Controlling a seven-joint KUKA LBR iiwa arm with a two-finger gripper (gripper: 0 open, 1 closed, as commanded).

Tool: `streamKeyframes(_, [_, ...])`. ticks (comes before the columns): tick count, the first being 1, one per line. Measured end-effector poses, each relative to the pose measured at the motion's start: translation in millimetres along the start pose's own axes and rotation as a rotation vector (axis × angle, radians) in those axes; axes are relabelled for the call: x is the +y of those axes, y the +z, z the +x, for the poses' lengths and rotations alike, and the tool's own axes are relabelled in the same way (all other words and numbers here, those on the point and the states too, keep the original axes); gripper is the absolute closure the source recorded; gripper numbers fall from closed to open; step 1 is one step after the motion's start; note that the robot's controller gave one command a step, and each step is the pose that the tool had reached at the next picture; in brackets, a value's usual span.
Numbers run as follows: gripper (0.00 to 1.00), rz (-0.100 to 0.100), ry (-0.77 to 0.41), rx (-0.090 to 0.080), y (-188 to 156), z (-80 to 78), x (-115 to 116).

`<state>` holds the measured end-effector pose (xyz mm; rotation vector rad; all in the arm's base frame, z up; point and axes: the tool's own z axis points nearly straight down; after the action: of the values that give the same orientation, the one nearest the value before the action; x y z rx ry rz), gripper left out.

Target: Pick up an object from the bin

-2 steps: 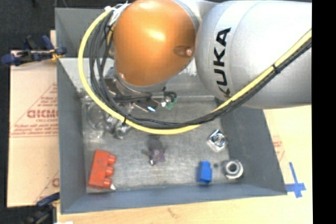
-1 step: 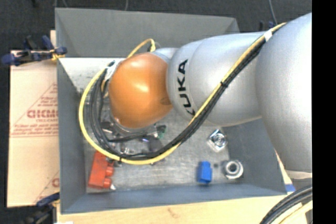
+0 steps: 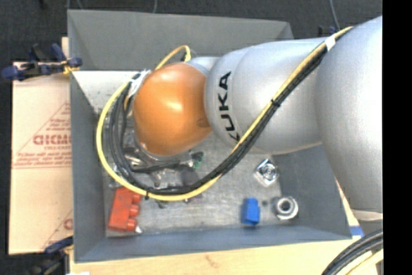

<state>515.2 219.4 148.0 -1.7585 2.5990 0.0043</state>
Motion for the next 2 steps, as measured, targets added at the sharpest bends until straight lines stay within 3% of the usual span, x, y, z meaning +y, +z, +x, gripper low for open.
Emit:
streamKeyframes(1, [0.00,0.003,-0.342,0.002,75.9,2.8,18.6])
streamKeyframes(2, [1.00,0.005,-0.338,-0.002,73.9,1.2,18.0])
